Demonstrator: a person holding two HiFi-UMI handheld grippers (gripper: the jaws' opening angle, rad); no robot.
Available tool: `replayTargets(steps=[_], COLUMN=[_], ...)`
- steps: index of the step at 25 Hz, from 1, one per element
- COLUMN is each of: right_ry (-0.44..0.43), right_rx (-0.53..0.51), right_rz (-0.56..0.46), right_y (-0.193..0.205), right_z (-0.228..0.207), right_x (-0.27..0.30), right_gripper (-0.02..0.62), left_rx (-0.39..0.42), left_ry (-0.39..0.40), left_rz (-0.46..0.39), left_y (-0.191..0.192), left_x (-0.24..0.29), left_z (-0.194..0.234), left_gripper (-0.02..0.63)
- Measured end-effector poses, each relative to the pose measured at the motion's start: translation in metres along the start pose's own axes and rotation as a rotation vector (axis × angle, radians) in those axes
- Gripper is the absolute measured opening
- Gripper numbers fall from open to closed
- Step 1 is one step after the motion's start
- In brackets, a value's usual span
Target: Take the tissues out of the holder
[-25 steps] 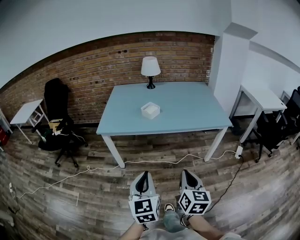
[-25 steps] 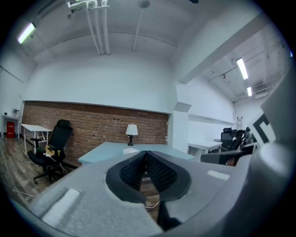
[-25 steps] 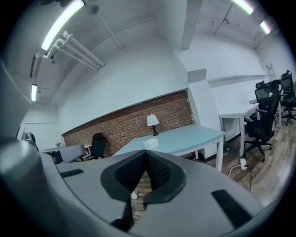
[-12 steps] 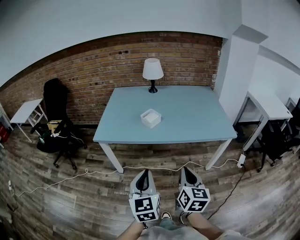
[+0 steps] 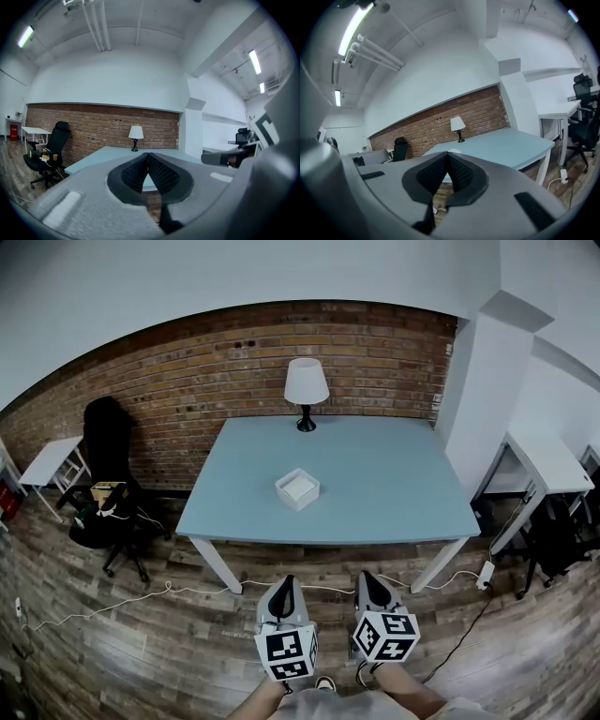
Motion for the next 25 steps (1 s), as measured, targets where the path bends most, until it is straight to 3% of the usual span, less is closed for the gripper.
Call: replayTargets(steps=[25], right_ry=[0.024], right_rx=[0.064], right_rz=[0.060], right_y=[-0.006], right_z=[-0.053], right_x=[0.106], right_gripper=[0.005], left_rx=[0.009], left_ry=[-0.014], left_rz=[0.048], left_y=[0.016], left_x=[0.116], left_z=[0.012], left_gripper=[0.009])
Point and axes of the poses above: the fingertips, and each gripper's own axes: x forward along the fingers, z to its left, y out of its underside, the point moved 4 cm from there along -x, backward along the fingers, and after that the axes turned 7 degrees about x, right-handed, at the moved point
